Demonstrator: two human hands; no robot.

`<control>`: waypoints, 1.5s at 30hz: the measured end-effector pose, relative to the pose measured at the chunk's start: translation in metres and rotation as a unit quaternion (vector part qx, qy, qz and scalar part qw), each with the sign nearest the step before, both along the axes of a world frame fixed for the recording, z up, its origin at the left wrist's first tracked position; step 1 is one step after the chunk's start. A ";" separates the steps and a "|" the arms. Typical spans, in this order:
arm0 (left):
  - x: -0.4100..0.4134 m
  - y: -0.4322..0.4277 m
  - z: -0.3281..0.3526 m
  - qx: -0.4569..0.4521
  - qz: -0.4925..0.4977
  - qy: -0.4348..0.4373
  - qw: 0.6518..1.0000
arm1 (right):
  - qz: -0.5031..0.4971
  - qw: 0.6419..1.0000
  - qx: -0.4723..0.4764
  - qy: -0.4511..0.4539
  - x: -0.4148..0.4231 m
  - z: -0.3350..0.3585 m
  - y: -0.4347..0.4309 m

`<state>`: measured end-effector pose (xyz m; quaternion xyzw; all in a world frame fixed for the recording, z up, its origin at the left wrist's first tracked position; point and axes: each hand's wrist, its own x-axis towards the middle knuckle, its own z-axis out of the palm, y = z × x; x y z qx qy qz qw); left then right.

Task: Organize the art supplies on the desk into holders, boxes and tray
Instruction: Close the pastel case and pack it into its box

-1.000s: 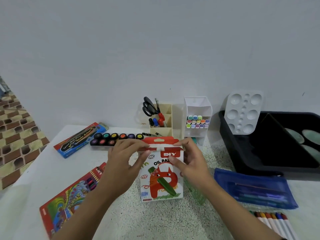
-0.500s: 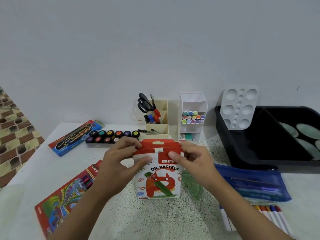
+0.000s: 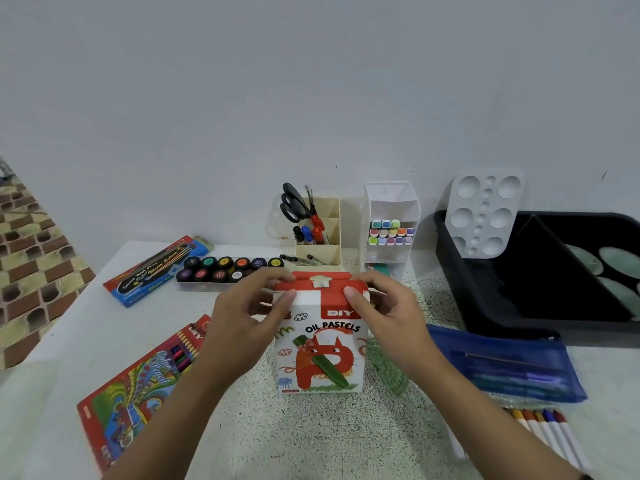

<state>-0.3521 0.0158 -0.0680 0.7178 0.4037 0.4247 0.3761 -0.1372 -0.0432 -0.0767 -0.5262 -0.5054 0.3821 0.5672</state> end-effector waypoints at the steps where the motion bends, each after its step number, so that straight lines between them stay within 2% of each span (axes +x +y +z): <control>1: 0.000 0.000 0.001 0.007 -0.003 0.006 1.000 | 0.001 1.000 0.004 -0.005 0.000 0.000 0.001; 3: 0.000 0.001 0.002 0.019 -0.004 0.022 1.000 | 0.009 0.999 0.018 -0.045 0.000 0.003 0.002; 6: -0.002 0.003 0.004 0.053 -0.017 0.055 0.997 | -0.015 0.969 0.077 -0.236 0.007 0.003 0.008; 7: -0.002 0.004 0.004 0.063 -0.025 0.065 0.996 | -0.019 0.961 0.086 -0.264 0.008 0.002 0.009; 10: -0.003 0.006 0.002 0.087 -0.045 0.078 0.992 | -0.009 0.964 0.072 -0.257 0.009 0.003 0.009; 19: -0.002 0.007 0.000 0.032 -0.024 0.104 0.994 | 0.033 0.956 0.033 -0.290 0.011 0.003 0.004; 22: -0.001 0.005 -0.005 0.003 -0.006 0.046 0.999 | -0.006 0.965 0.052 -0.258 0.006 -0.005 -0.001; 27: 0.003 0.001 -0.022 -0.070 0.026 -0.103 0.992 | -0.036 0.978 0.082 -0.189 0.000 -0.015 -0.003; 31: 0.007 -0.004 -0.029 -0.075 0.033 -0.150 0.985 | -0.059 0.979 0.114 -0.156 -0.004 -0.026 -0.004; 36: 0.012 -0.009 -0.030 -0.102 0.029 -0.159 0.982 | -0.061 0.996 0.052 -0.036 -0.014 -0.026 -0.007; 41: 0.019 -0.020 -0.032 -0.116 0.027 -0.201 0.972 | -0.032 0.995 -0.005 0.099 -0.018 -0.018 -0.008; 45: 0.024 -0.018 -0.031 -0.202 0.026 -0.282 0.937 | -0.041 0.983 -0.011 0.177 -0.017 -0.015 -0.003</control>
